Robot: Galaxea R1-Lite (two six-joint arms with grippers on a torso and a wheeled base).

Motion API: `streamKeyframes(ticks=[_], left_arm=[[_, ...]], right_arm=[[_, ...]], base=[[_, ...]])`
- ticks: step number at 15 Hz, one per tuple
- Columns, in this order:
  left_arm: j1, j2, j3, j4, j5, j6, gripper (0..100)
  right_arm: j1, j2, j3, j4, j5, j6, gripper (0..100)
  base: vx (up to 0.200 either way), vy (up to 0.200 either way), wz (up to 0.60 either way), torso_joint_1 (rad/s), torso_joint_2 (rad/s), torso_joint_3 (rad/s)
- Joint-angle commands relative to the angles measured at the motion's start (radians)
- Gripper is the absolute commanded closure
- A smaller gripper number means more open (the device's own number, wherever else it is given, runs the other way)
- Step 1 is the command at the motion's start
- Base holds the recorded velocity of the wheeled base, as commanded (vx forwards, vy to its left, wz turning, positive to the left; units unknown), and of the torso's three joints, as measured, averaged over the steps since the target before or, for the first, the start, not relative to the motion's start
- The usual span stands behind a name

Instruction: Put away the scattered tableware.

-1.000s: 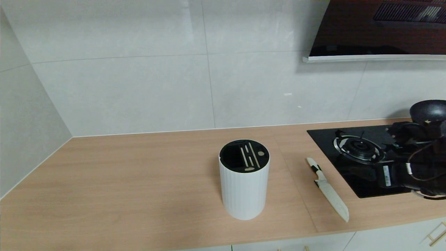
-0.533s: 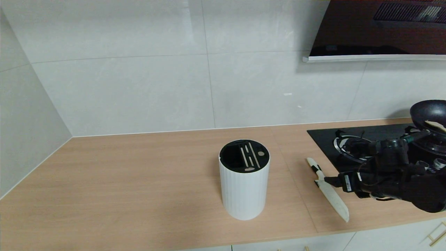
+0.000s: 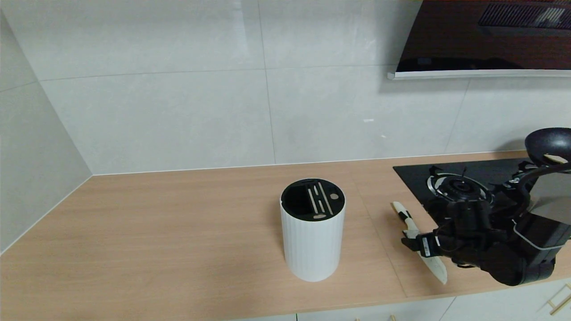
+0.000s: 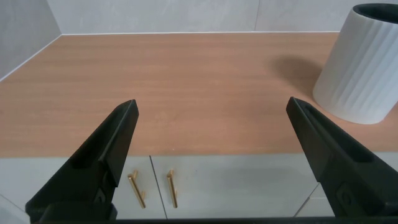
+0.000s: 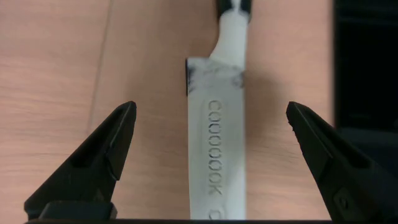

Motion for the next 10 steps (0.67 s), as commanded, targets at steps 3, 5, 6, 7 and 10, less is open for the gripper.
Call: streamKeyframes(ticks=[3, 5, 6, 7, 10], left_arm=[[-0.001, 0.000, 0.000, 0.000, -0.001, 0.001, 0], [-0.001, 0.000, -0.001, 0.000, 0.001, 0.000, 0], [-0.001, 0.000, 0.000, 0.000, 0.001, 0.000, 0], [0.001, 0.000, 0.000, 0.000, 0.001, 0.000, 0], [-0.001, 0.000, -0.001, 0.000, 0.001, 0.001, 0]], right_arm=[[0.001, 0.089, -0.006, -0.069, 0.000, 0.008, 0], [0.001, 0.097, -0.012, -0.097, 0.001, 0.042, 0], [0.001, 0.098, -0.016, -0.099, 0.001, 0.048, 0], [0.001, 0.106, -0.029, -0.100, 0.001, 0.050, 0], [0.006, 0.132, -0.049, -0.114, -0.002, 0.051, 0]], base=[[0.000, 0.000, 0.00, 0.000, 0.00, 0.000], [0.000, 0.000, 0.00, 0.000, 0.00, 0.000], [0.000, 0.000, 0.00, 0.000, 0.00, 0.000], [0.000, 0.000, 0.00, 0.000, 0.00, 0.000], [0.000, 0.000, 0.00, 0.000, 0.00, 0.000]])
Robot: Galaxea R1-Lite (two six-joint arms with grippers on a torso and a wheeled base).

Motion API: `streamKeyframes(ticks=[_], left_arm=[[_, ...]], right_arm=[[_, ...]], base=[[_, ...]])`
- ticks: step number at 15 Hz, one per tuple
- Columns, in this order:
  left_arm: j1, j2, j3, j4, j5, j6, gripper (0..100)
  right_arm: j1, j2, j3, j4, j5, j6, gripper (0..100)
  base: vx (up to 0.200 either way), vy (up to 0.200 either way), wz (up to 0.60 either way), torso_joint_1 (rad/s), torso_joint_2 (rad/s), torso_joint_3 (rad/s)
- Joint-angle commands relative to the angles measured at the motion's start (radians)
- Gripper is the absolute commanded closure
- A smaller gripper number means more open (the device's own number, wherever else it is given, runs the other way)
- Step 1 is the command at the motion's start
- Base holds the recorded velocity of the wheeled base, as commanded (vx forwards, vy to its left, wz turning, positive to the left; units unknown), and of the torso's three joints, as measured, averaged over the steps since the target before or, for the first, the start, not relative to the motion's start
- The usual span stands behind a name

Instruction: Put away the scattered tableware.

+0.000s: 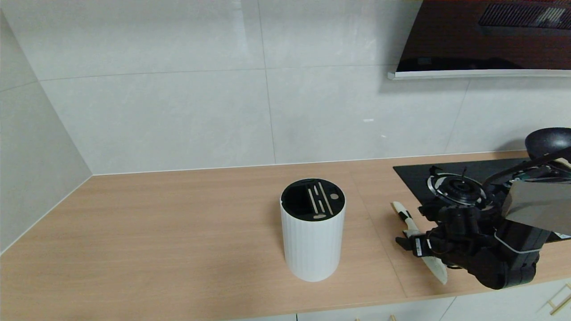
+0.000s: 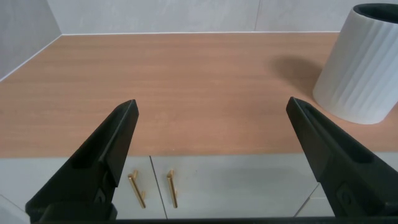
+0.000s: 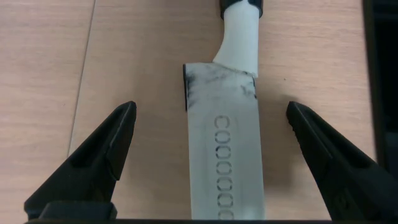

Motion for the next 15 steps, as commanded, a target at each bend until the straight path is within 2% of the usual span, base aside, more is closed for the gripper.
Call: streamKeyframes(ticks=[1, 8, 9, 15], left_arm=[[0.001, 0.000, 0.000, 0.000, 0.001, 0.000, 0], [0.000, 0.000, 0.000, 0.000, 0.001, 0.000, 0], [0.000, 0.000, 0.000, 0.000, 0.000, 0.000, 0], [0.000, 0.000, 0.000, 0.000, 0.001, 0.000, 0]], right_arm=[[0.002, 0.014, -0.008, -0.004, 0.001, 0.000, 0], [0.000, 0.050, -0.023, -0.006, -0.018, -0.001, 0], [-0.001, 0.053, -0.022, -0.009, -0.019, -0.001, 100], [-0.014, 0.048, -0.017, -0.013, -0.019, -0.003, 100]], base=[[0.000, 0.000, 0.00, 0.000, 0.00, 0.000], [0.000, 0.000, 0.00, 0.000, 0.00, 0.000], [0.000, 0.000, 0.00, 0.000, 0.00, 0.000], [0.000, 0.000, 0.00, 0.000, 0.00, 0.000]])
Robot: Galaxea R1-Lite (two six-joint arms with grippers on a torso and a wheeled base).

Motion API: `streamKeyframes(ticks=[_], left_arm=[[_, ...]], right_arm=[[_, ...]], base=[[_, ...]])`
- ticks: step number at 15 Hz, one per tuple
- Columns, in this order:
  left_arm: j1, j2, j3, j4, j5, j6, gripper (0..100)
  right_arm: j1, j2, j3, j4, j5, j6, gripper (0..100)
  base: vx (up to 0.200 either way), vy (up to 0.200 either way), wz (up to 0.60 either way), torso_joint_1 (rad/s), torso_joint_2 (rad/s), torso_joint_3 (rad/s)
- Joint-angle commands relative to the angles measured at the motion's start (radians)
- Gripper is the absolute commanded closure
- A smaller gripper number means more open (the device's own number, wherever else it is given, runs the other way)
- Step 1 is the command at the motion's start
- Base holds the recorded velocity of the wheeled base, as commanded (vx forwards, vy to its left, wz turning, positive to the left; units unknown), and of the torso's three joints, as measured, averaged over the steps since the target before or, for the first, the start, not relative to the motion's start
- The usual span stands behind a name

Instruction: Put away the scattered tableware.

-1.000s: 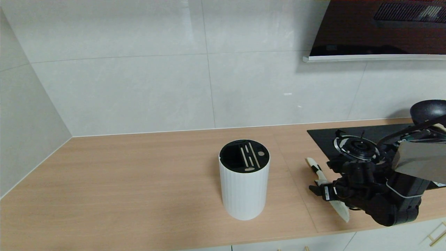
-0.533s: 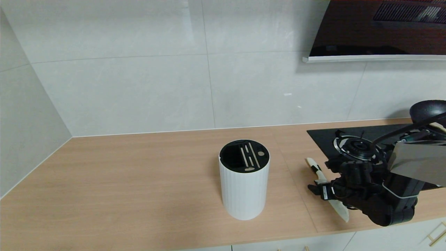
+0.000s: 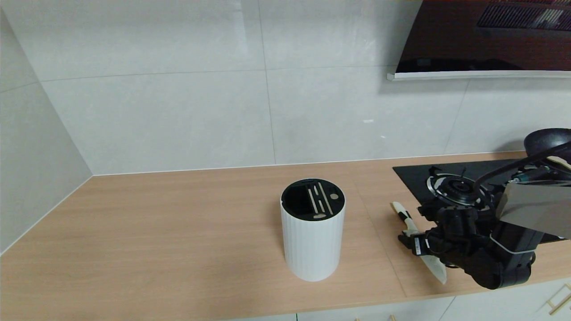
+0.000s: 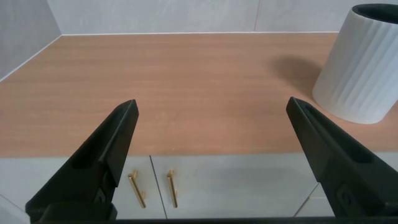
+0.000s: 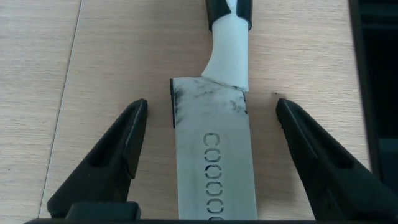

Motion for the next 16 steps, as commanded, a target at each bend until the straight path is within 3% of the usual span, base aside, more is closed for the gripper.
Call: streamKeyframes(ticks=[1, 16], left_arm=[[0.000, 0.000, 0.000, -0.001, -0.001, -0.002, 0], [0.000, 0.000, 0.000, -0.001, 0.001, 0.000, 0]], right_arm=[[-0.002, 0.001, 0.000, 0.003, 0.000, 0.000, 100], [0.016, -0.042, 0.039, -0.018, -0.031, -0.004, 100]], base=[[0.000, 0.000, 0.00, 0.000, 0.00, 0.000], [0.000, 0.000, 0.00, 0.000, 0.00, 0.000]])
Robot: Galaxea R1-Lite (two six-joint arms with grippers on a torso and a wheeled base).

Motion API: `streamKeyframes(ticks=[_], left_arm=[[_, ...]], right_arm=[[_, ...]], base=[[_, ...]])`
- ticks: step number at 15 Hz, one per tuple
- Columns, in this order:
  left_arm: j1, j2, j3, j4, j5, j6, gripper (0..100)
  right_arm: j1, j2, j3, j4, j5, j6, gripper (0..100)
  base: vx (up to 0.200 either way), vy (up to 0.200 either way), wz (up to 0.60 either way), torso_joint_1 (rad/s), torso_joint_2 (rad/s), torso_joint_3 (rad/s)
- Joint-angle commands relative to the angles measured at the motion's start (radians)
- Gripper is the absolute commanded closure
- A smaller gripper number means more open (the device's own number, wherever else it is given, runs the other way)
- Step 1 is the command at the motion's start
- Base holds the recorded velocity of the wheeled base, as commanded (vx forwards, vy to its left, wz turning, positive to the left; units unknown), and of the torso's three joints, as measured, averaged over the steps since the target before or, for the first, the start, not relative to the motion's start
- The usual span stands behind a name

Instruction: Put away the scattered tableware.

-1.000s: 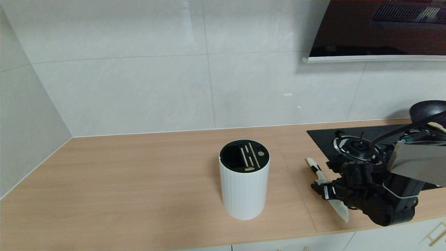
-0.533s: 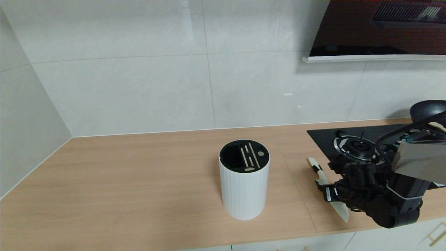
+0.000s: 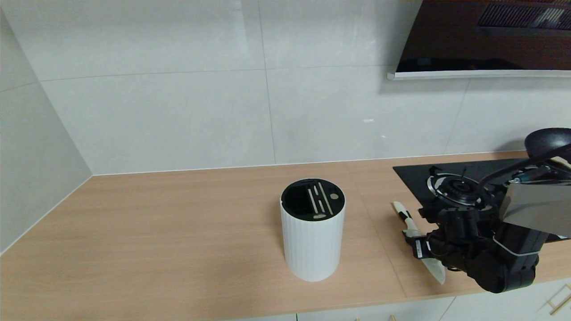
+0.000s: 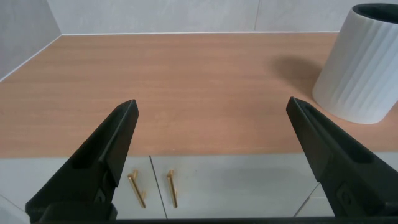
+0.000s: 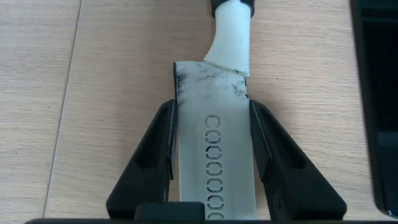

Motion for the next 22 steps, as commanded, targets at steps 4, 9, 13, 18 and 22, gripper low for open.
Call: streamKeyframes(ticks=[4, 9, 13, 18, 22], left_arm=[[0.001, 0.000, 0.000, -0.001, 0.000, 0.010, 0], [0.000, 0.008, -0.020, 0.001, -0.011, 0.064, 0], [0.000, 0.337, -0.345, 0.067, -0.180, 0.068, 0], [-0.196, 0.977, -0.641, -0.038, -0.234, -0.050, 0], [-0.427, 1.341, -0.704, -0.504, -0.180, -0.275, 0]], right_arm=[[-0.002, -0.241, 0.044, 0.002, -0.018, 0.004, 100], [0.001, -0.513, 0.067, 0.039, 0.003, -0.003, 100], [0.124, -0.718, -0.148, 0.415, 0.000, -0.005, 100], [0.359, -0.760, -0.213, 0.464, -0.095, -0.003, 100], [0.532, -0.813, -0.165, 0.463, -0.208, 0.020, 100]], base=[[0.000, 0.000, 0.00, 0.000, 0.00, 0.000], [0.000, 0.000, 0.00, 0.000, 0.00, 0.000], [0.000, 0.000, 0.00, 0.000, 0.00, 0.000], [0.000, 0.000, 0.00, 0.000, 0.00, 0.000], [0.000, 0.000, 0.00, 0.000, 0.00, 0.000]])
